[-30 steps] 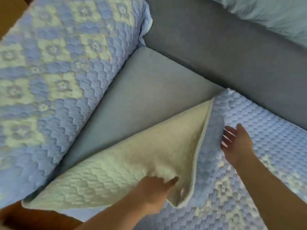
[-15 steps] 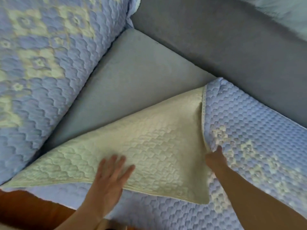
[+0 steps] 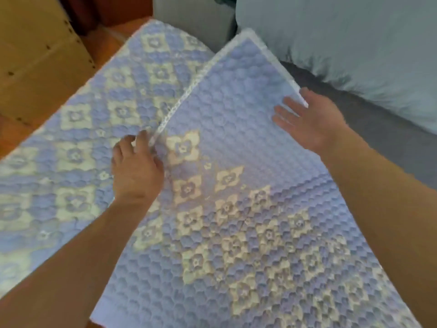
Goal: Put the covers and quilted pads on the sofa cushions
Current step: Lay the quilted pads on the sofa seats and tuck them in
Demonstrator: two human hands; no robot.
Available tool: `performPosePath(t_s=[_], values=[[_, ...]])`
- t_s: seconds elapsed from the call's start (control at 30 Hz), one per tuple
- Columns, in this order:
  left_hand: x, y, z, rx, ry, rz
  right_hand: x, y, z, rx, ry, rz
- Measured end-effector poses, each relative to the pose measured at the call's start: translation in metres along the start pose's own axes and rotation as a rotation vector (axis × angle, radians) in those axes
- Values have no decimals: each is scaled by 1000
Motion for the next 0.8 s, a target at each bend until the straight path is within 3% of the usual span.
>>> performPosePath(t_s=[0.1,0.13,0.27,0.3,0.47,0.6,0.67,0.8], values=[[25,5,-27,75,211,16,55,45,30,-130,147,-351],[26,25,-45,2,261,-17,82,51,30,-148,207,-529],[-15,149,-149,-568,222,57,189,31,21,-235,334,-1185],[-37,167,-167,-611,179,124,207,21,22,-260,337,-1336],[-122,177,-133,-510,-50,150,249,-28,53,-303,345,-1847],[-123,185,-91,-479,-297,2,238,34,77,-398,-200,-2110],[-109,196,-90,-466,-327,71,245,68,96,-501,-336,-2153],[-101,211,-90,-413,-190,116,239,73,179,-343,-90,-2159]])
Point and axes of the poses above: each hand's wrist, its own z-axis towards the middle knuckle, its own y-axis out of the palm, x = y × z, the point moved 10 cm from there along z, towards the middle knuckle, and after that the axes turned 12 degrees about -x, right-handed, at the moved point
